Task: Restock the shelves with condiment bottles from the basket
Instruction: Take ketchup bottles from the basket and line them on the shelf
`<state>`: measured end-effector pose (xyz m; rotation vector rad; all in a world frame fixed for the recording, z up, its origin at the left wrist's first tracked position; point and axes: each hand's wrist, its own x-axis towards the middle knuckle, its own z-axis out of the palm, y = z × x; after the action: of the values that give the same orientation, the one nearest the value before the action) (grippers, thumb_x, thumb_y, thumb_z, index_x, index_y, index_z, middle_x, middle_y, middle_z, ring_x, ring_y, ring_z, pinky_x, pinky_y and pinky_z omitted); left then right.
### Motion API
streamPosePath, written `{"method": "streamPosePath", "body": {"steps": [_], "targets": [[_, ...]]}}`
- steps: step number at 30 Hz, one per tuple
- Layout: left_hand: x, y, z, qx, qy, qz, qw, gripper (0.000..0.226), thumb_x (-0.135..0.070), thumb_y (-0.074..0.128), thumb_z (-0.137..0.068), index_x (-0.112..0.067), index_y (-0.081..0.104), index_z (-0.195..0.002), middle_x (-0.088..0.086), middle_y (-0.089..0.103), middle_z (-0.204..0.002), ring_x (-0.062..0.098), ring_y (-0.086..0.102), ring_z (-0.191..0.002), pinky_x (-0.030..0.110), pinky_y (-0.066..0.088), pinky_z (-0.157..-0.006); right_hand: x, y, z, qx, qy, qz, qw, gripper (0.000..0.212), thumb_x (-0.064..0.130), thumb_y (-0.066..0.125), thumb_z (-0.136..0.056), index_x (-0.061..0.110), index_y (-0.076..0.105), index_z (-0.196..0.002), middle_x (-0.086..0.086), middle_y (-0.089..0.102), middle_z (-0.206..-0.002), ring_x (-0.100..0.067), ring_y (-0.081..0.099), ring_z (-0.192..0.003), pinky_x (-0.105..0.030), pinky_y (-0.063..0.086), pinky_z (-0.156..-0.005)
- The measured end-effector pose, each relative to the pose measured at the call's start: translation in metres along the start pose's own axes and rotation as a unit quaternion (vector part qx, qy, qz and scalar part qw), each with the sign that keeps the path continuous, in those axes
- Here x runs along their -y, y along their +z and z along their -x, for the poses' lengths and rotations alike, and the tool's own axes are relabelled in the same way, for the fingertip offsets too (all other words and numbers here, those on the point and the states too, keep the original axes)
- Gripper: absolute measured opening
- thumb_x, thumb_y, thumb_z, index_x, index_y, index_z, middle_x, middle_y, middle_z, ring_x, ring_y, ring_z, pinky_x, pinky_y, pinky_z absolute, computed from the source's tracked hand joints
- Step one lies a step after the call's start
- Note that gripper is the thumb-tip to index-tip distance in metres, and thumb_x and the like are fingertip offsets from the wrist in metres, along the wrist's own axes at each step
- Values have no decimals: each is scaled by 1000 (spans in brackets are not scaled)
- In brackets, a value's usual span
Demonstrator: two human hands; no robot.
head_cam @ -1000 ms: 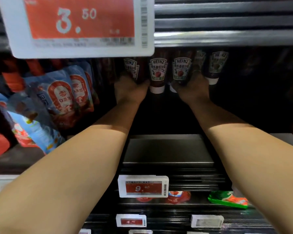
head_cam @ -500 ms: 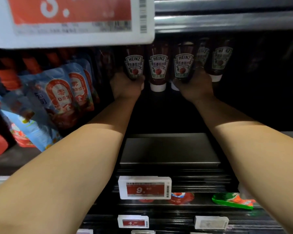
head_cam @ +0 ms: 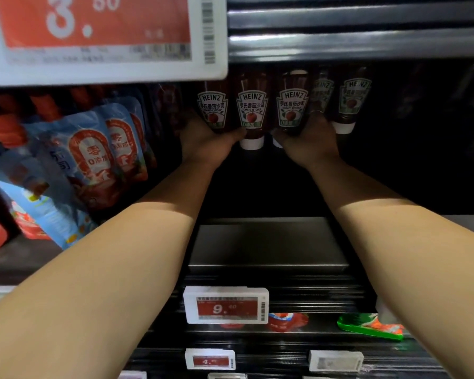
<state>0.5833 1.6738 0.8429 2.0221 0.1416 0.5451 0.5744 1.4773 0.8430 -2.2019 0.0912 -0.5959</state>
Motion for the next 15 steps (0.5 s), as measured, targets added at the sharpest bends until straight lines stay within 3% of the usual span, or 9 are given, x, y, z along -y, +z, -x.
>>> {"method": "streamPosePath", "body": {"steps": [2, 7, 10, 15], "targets": [[-2, 3, 2, 4, 12, -21, 1000, 102, -48, 95, -56, -16, 45, -139, -1, 61, -137, 15, 59, -124, 15, 40, -95, 0, 1, 0, 3, 4, 0, 1000, 66, 42, 82, -79, 14, 60, -135, -3, 65, -136, -19, 58, -128, -15, 40, -96], [0, 8, 0, 12, 8, -20, 1000, 109, -45, 95, -58, -15, 35, -143, 1, 56, -142, 20, 55, -129, 16, 34, -93, -3, 5, -3, -3, 7, -3, 1000, 64, 37, 81, -82, 11, 58, -137, -5, 63, -138, -20, 57, -129, -13, 38, -93], [0, 9, 0, 5, 19, -32, 999, 109, -47, 94, -59, -15, 34, -145, 0, 54, -144, 19, 51, -131, 14, 30, -92, -5, 7, -4, -5, -2, 3, 1000, 66, 38, 81, -83, 11, 55, -138, -7, 61, -140, -23, 56, -131, -25, 45, -107], [-1, 6, 2, 8, 9, -32, 999, 110, -48, 94, -57, -14, 36, -144, 2, 55, -144, 20, 53, -132, 16, 35, -96, -7, 6, -5, -6, -3, 8, 1000, 73, 43, 81, -80, 12, 53, -139, -8, 60, -140, -25, 55, -132, -33, 45, -110]]}}
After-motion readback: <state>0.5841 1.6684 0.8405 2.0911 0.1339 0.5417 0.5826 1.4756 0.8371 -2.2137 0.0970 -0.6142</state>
